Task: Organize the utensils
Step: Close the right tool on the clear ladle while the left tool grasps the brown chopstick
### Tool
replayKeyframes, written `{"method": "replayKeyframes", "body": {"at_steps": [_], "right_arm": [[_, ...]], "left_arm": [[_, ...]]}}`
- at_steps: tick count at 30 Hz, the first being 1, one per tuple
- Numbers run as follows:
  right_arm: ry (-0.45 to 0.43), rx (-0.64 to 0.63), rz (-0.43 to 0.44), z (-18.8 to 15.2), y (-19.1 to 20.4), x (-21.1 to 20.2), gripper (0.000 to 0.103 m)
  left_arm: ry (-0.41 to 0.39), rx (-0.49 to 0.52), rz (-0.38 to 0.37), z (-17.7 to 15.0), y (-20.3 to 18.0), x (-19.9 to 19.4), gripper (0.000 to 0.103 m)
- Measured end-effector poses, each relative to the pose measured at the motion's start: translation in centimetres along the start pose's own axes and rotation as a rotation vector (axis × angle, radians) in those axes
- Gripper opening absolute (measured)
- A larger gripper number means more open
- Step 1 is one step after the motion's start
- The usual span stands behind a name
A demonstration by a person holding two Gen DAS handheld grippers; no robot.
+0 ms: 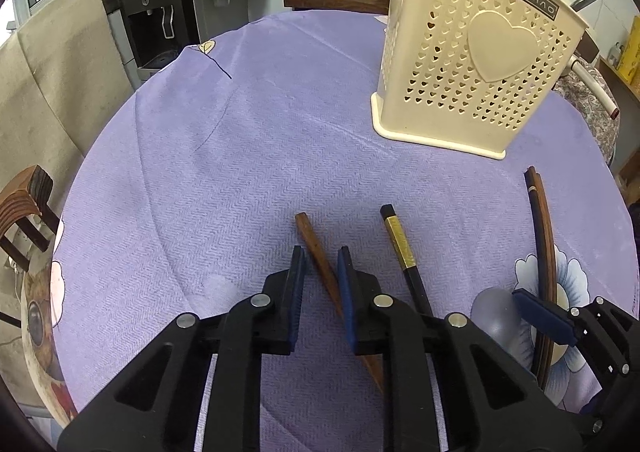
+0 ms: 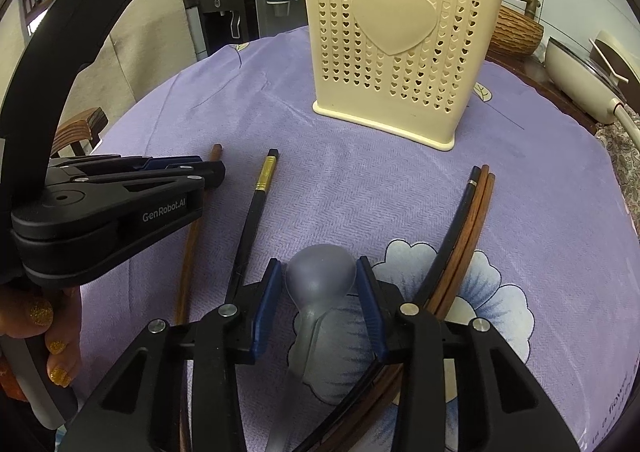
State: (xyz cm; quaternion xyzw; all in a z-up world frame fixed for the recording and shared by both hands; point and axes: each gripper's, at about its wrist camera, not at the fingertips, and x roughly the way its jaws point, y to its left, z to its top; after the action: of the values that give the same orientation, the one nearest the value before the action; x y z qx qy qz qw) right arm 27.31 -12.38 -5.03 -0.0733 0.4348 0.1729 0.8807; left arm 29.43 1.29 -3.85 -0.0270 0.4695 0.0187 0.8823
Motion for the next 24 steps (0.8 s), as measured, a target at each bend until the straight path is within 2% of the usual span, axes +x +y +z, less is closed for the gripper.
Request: {"method": "replayKeyframes", "body": {"at_steps": [15,24], "right_arm": [[-0.013,0.037,0.024,0.0,-0.4,0.0,0.035],[-0.073,0.069,0.048,0.2,-1.0,-1.5,0.035]], "left_arm": [[0.004,-0.032,-0.042,0.1,0.4,0.0,0.012],[-0.029,-0.06,-0.076,0.3,0.8,-1.1,0.008]]}}
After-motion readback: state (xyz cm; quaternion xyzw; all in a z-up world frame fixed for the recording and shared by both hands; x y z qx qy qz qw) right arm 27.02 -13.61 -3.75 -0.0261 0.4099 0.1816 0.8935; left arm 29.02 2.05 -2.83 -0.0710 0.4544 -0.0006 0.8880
